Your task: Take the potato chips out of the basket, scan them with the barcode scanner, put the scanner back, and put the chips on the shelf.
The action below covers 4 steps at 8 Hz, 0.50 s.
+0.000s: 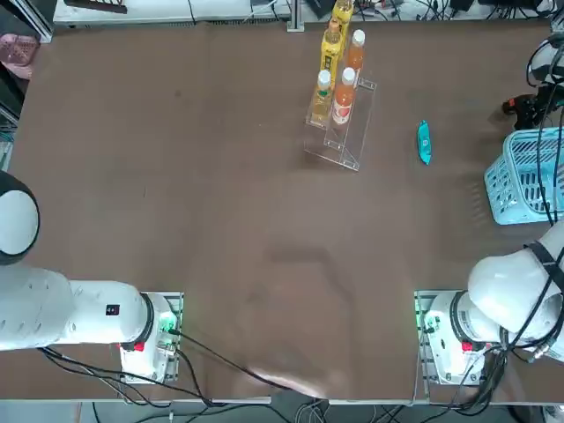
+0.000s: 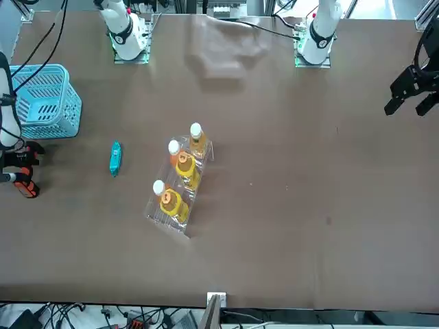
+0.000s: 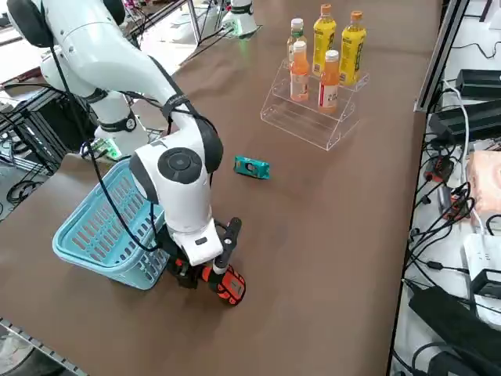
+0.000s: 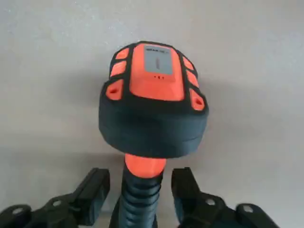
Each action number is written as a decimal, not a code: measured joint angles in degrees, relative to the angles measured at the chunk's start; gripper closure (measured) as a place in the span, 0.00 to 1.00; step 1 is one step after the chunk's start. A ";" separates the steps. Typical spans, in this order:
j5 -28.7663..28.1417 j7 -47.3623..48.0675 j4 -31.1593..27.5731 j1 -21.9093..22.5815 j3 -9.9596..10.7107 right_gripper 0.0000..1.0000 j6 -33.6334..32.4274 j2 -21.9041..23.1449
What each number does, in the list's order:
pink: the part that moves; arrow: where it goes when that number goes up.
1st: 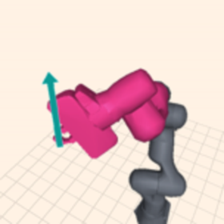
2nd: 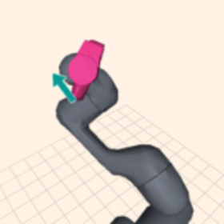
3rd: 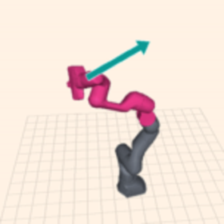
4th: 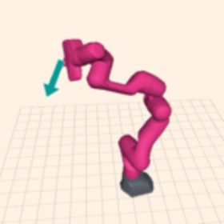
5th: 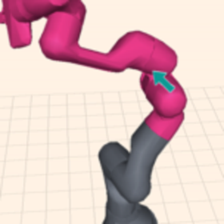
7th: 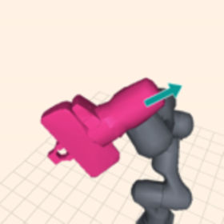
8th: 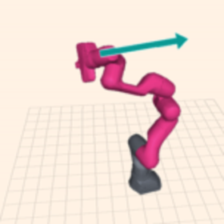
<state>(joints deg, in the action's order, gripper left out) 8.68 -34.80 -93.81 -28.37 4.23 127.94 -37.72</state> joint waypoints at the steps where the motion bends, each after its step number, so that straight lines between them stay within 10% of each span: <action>1: 0.00 -0.07 0.12 -0.02 -0.31 0.17 0.00 0.03; 4: -0.01 0.05 1.54 0.76 -3.65 0.00 -6.08 4.03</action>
<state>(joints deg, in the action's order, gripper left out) 8.67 -34.75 -92.27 -27.61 0.58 121.86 -33.69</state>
